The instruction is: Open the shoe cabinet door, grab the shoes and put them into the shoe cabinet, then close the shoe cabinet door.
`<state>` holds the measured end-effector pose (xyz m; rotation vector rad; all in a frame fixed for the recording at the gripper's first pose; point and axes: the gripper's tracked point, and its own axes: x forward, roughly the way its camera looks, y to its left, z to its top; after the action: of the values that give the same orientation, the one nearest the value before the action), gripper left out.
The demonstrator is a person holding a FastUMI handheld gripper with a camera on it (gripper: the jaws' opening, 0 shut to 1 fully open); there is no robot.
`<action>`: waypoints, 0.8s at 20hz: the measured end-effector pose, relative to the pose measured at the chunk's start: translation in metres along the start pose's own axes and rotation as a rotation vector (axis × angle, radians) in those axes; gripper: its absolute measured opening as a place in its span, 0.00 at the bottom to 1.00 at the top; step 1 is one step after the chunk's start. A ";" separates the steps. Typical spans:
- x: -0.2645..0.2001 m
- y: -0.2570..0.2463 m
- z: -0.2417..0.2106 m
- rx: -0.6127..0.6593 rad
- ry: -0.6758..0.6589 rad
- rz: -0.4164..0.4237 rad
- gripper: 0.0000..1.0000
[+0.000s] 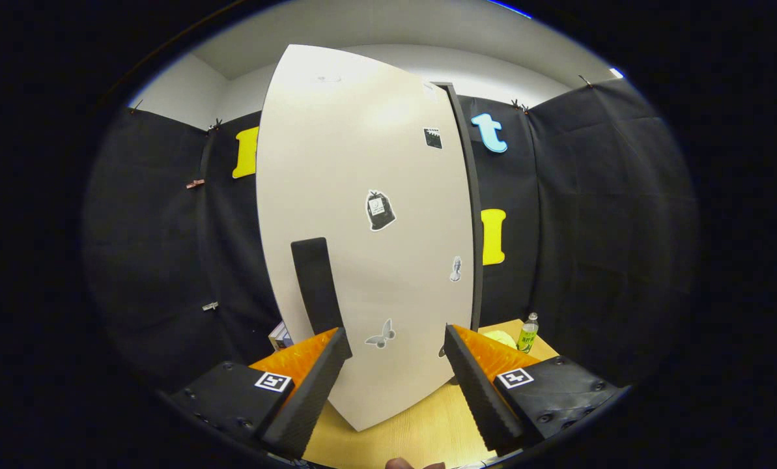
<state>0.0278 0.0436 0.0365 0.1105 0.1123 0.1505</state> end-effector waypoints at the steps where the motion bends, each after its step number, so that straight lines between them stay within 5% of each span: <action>1: 0.001 0.000 0.000 -0.004 -0.002 0.000 0.98; 16: 0.005 -0.005 0.004 -0.036 -0.017 -0.034 0.98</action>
<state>0.0341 0.0395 0.0390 0.0743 0.0941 0.1173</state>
